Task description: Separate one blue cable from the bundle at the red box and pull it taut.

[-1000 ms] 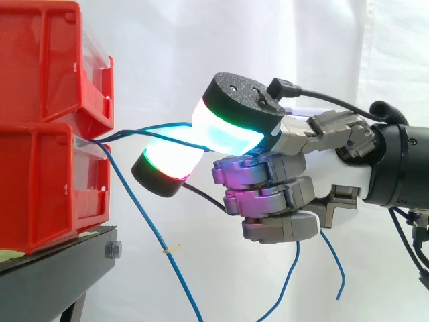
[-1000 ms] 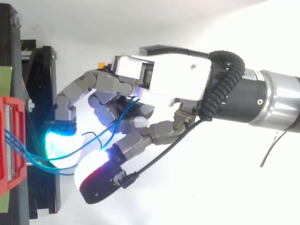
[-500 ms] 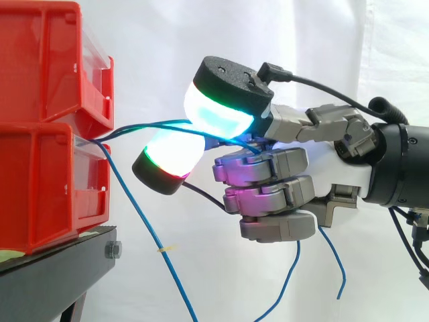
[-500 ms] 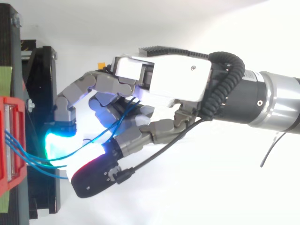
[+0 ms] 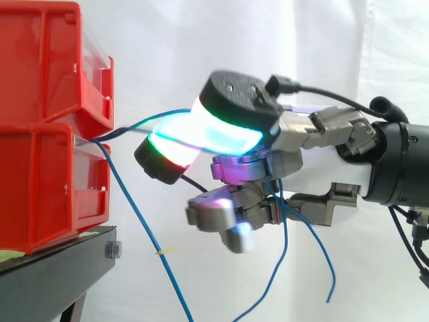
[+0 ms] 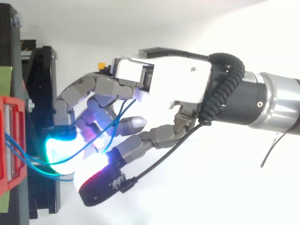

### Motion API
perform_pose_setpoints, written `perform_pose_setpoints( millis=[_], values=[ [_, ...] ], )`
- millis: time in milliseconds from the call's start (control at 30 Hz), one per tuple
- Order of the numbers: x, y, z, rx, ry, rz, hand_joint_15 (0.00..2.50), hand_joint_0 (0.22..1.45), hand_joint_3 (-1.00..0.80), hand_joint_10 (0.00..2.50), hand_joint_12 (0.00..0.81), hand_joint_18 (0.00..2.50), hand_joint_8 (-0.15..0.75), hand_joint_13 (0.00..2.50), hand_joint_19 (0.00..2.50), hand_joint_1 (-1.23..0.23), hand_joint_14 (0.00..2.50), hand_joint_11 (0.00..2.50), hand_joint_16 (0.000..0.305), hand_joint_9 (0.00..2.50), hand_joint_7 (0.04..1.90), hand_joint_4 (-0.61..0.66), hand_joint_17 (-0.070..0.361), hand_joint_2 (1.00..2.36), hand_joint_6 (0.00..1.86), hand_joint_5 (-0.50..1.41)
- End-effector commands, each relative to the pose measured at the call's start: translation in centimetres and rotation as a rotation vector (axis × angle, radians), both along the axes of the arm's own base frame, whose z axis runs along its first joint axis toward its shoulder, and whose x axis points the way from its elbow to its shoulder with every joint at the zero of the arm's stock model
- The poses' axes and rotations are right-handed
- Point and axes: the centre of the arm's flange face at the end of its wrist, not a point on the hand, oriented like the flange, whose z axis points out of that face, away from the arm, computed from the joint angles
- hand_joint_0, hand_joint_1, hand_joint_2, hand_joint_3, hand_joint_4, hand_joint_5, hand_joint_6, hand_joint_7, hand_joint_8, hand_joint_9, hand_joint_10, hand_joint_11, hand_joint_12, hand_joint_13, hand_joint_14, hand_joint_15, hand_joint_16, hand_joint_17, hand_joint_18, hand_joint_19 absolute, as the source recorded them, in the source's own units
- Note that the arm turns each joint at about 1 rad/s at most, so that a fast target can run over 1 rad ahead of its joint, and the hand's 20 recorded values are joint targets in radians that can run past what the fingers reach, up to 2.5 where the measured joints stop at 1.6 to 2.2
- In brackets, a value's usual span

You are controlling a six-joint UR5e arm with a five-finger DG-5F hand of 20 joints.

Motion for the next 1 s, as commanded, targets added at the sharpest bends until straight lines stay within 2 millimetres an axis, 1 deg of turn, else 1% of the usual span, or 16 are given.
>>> perform_pose_setpoints(
  millis=[0, 33, 67, 200, 233, 333, 400, 433, 500, 600, 633, 667, 700, 767, 867, 967],
  values=[
    [0.00, -0.02, -0.05, 0.001, 0.001, 0.000, 1.17, 0.75, -0.50, 1.87, 0.394, 0.64, 0.240, 0.74, 0.95, -1.01, 0.02, 1.30, 0.049, 0.74, 0.96, -0.02, 0.110, 1.00, 0.92, -0.18],
    [0.01, 0.10, -0.05, 0.001, 0.001, 0.001, 1.11, 0.74, -0.50, 1.75, 0.396, 0.62, 0.245, 0.72, 0.91, -1.00, 0.02, 1.33, 0.049, 0.75, 0.94, -0.02, 0.111, 1.00, 0.92, -0.18],
    [0.04, 0.11, 0.02, 0.001, -0.001, 0.001, 1.03, 0.71, -0.50, 1.58, 0.391, 0.61, 0.239, 0.69, 0.88, -1.01, 0.02, 1.36, 0.050, 0.76, 0.94, -0.01, 0.112, 1.00, 0.91, -0.19],
    [-0.01, 0.12, 0.06, 0.003, -0.001, 0.003, 0.96, 0.63, -0.50, 1.41, 0.393, 0.56, 0.250, 0.65, 0.85, -1.01, 0.02, 1.42, 0.050, 0.77, 0.90, 0.01, 0.113, 1.00, 0.91, -0.19],
    [0.01, 0.12, -0.05, 0.002, 0.000, 0.003, 0.94, 0.59, -0.50, 1.32, 0.396, 0.55, 0.254, 0.64, 0.85, -1.00, 0.02, 1.44, 0.051, 0.78, 0.88, 0.02, 0.115, 1.00, 0.91, -0.19],
    [0.01, 0.12, -0.05, 0.002, 0.000, 0.003, 0.88, 0.51, -0.50, 1.09, 0.413, 0.54, 0.289, 0.63, 0.84, -0.94, 0.02, 1.45, 0.056, 0.82, 0.82, 0.07, 0.126, 1.00, 0.89, -0.18],
    [0.01, 0.12, -0.05, 0.002, 0.000, 0.003, 0.86, 0.49, -0.50, 0.92, 0.417, 0.55, 0.294, 0.64, 0.86, -0.89, 0.02, 1.46, 0.057, 0.86, 0.81, 0.08, 0.129, 1.00, 0.87, -0.18],
    [0.01, 0.12, -0.05, 0.002, 0.000, 0.003, 0.86, 0.47, -0.50, 0.83, 0.428, 0.57, 0.300, 0.66, 0.85, -0.84, 0.02, 1.45, 0.059, 0.89, 0.81, 0.09, 0.133, 1.00, 0.86, -0.17],
    [-0.02, 0.11, 0.05, 0.002, 0.000, 0.003, 0.87, 0.48, -0.50, 0.68, 0.427, 0.59, 0.298, 0.69, 0.86, -0.76, 0.02, 1.50, 0.059, 0.93, 0.82, 0.09, 0.132, 1.00, 0.85, -0.16],
    [-0.01, 0.12, 0.06, 0.003, -0.001, 0.003, 0.88, 0.48, -0.50, 0.59, 0.429, 0.62, 0.296, 0.73, 0.88, -0.69, 0.02, 1.54, 0.058, 0.99, 0.85, 0.08, 0.131, 1.00, 0.83, -0.15],
    [0.01, 0.12, -0.05, 0.001, 0.001, 0.003, 0.87, 0.49, -0.50, 0.54, 0.426, 0.61, 0.282, 0.74, 0.89, -0.63, 0.02, 1.58, 0.057, 1.01, 0.86, 0.07, 0.129, 1.00, 0.83, -0.15],
    [0.03, 0.12, 0.14, 0.001, -0.002, 0.003, 0.88, 0.51, -0.50, 0.49, 0.415, 0.62, 0.269, 0.75, 0.90, -0.58, 0.02, 1.61, 0.055, 1.03, 0.88, 0.06, 0.124, 1.00, 0.82, -0.15],
    [0.01, 0.10, -0.05, 0.000, 0.001, 0.001, 0.88, 0.52, -0.50, 0.47, 0.411, 0.62, 0.266, 0.75, 0.90, -0.57, 0.02, 1.62, 0.054, 1.04, 0.88, 0.05, 0.122, 1.00, 0.82, -0.15],
    [0.01, 0.10, -0.05, 0.000, 0.001, 0.001, 0.90, 0.60, -0.50, 0.37, 0.392, 0.62, 0.229, 0.80, 0.92, -0.53, 0.03, 1.71, 0.050, 1.10, 0.92, 0.04, 0.112, 1.00, 0.82, -0.14],
    [0.01, 0.21, -0.05, 0.000, 0.001, 0.001, 0.93, 0.63, -0.49, 0.38, 0.389, 0.65, 0.229, 0.82, 0.94, -0.59, 0.03, 1.73, 0.049, 1.11, 0.92, 0.01, 0.110, 1.00, 0.83, -0.14],
    [0.01, 0.21, -0.05, 0.001, 0.001, 0.001, 0.95, 0.62, -0.38, 0.43, 0.389, 0.67, 0.236, 0.84, 0.94, -0.63, 0.03, 1.73, 0.049, 1.11, 0.94, 0.00, 0.110, 1.01, 0.84, -0.14]
  ],
)
